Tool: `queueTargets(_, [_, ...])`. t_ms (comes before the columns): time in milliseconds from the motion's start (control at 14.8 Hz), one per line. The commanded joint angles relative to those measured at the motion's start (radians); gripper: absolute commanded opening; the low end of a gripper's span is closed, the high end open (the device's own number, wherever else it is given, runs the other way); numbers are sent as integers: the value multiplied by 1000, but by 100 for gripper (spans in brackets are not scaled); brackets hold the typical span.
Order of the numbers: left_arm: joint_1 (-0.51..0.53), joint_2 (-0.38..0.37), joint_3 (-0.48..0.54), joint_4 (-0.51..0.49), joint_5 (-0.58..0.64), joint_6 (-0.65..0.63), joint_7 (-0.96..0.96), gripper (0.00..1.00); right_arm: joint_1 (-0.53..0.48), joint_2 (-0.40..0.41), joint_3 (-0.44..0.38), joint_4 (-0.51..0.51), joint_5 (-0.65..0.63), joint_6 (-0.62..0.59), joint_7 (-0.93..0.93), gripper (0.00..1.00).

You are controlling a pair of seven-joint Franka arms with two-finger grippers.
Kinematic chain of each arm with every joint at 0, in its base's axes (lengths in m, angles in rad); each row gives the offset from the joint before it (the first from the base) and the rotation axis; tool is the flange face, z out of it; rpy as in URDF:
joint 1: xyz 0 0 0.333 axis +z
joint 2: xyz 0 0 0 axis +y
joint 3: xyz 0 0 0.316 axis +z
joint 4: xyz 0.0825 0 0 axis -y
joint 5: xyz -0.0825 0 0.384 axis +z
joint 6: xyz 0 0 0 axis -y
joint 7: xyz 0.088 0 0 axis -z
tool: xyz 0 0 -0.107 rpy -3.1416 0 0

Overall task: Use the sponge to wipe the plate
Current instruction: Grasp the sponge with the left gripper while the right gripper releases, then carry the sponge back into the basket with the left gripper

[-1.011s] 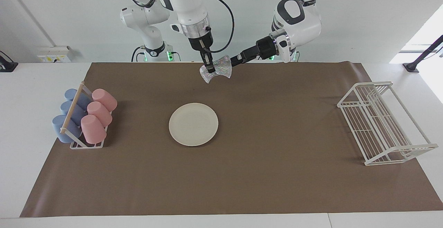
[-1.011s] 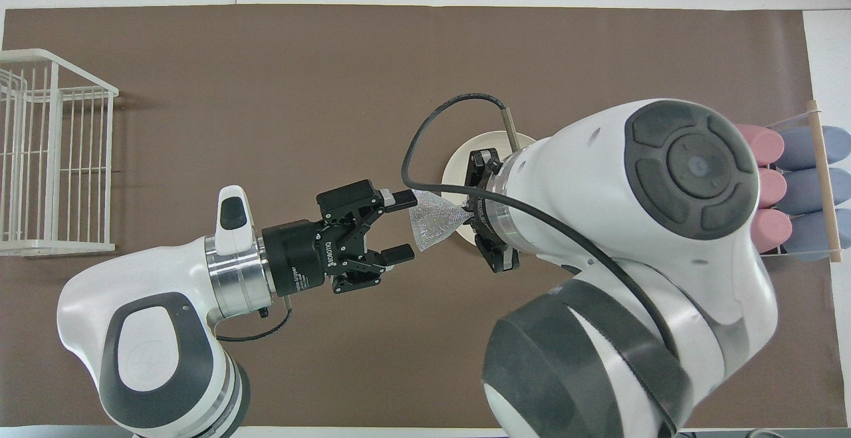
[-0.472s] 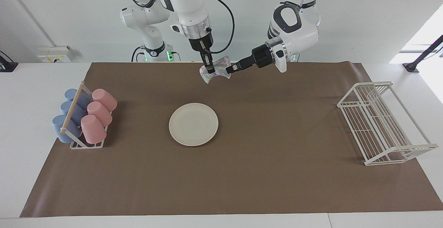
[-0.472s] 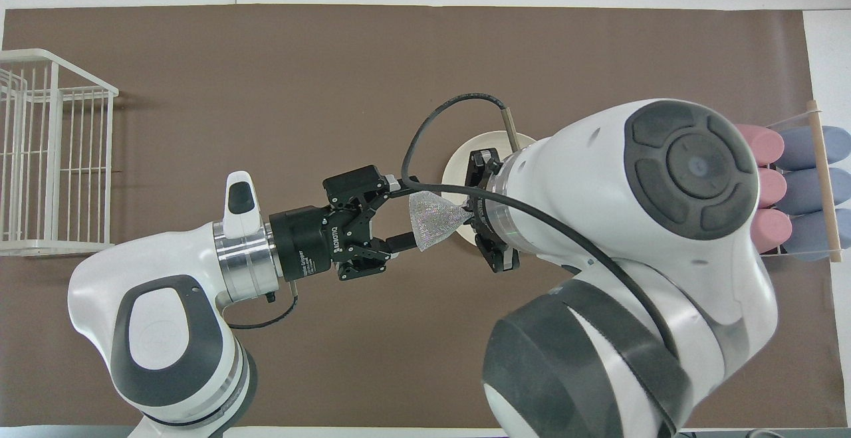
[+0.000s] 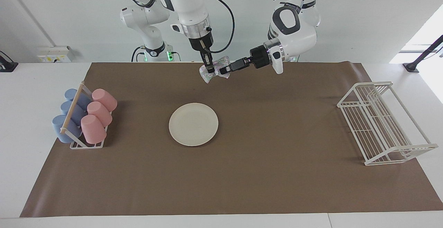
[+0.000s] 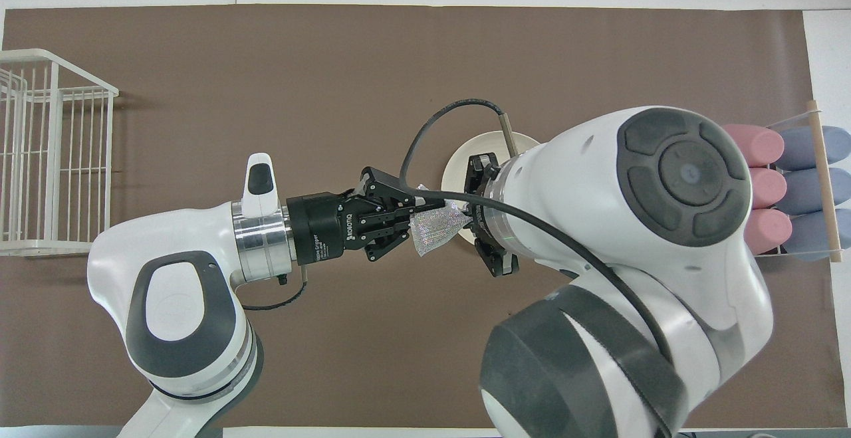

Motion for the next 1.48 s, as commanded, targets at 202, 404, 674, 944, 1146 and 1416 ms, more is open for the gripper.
queueTargets(202, [8,-25,5,-18,34,-34,-27,0,-3,-28,4,-42,-17,-7,3,15])
queueTargets(404, [8,-29,5,-24,36,-34,-28,0,-20,-41,3,-49,-19,-10,-74,100])
queueTargets(674, [9,-31,6,-26,36,-34,-31,0,-129,-64,0,-45,-17,-45,-398,100])
queueTargets(944, [11,-35,8,-33,56,-34,-35,0,-249,-99,-2,-45,-17,-131,-734,100])
queueTargets(1146, [45,-35,8,-30,233,-60,-116,0,-360,-113,-5,-41,-17,-241,-1030,100])
queueTargets(1416, [163,-25,10,-3,486,-216,-199,0,-531,-99,-6,-16,-17,-255,-1451,100])
